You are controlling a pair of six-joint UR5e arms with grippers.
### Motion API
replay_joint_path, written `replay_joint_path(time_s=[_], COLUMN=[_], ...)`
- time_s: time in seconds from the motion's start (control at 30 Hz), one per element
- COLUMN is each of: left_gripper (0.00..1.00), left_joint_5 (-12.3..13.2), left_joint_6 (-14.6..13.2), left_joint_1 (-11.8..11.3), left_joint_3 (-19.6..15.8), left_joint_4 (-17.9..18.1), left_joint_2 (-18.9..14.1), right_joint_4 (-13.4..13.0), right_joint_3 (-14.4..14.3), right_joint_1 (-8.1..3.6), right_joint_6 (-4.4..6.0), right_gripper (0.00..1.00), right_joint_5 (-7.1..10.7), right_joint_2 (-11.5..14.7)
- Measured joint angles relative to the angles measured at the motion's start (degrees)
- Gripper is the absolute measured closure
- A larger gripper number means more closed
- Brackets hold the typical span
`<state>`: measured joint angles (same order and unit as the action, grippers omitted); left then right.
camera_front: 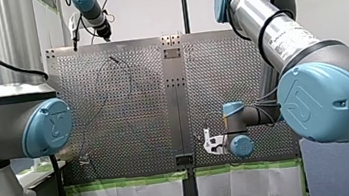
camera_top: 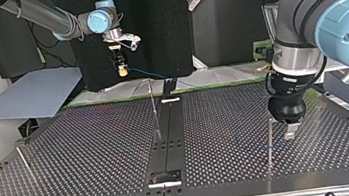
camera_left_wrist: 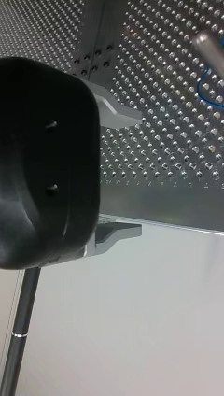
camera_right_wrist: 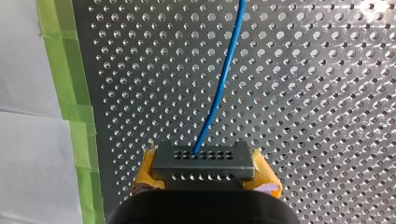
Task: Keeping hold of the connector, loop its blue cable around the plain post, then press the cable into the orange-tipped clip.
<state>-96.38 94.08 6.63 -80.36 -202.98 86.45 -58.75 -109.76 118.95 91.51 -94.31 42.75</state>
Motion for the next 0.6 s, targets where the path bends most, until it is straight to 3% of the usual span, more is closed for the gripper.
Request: replay_joint_path(time_s=[0.17,0.6], left_gripper=[0.00,0.00], left_joint_5=[0.01,-1.02], left_joint_6=[0.26,0.22], left_joint_1=[0.41,1.02], left_joint_3=[1.11,-1.23], left_joint_4=[-2.85,-9.86], left_joint_2=[0.55,0.68], right_joint_4=[0.03,0.21], right_joint_3=[0.01,0.02], right_joint_1=[0.01,0.06], right_joint_6=[0.00,-0.02], right_gripper=[1.00,1.00], right_joint_5=[0.00,0.00], right_joint_2=[0.00,0.00])
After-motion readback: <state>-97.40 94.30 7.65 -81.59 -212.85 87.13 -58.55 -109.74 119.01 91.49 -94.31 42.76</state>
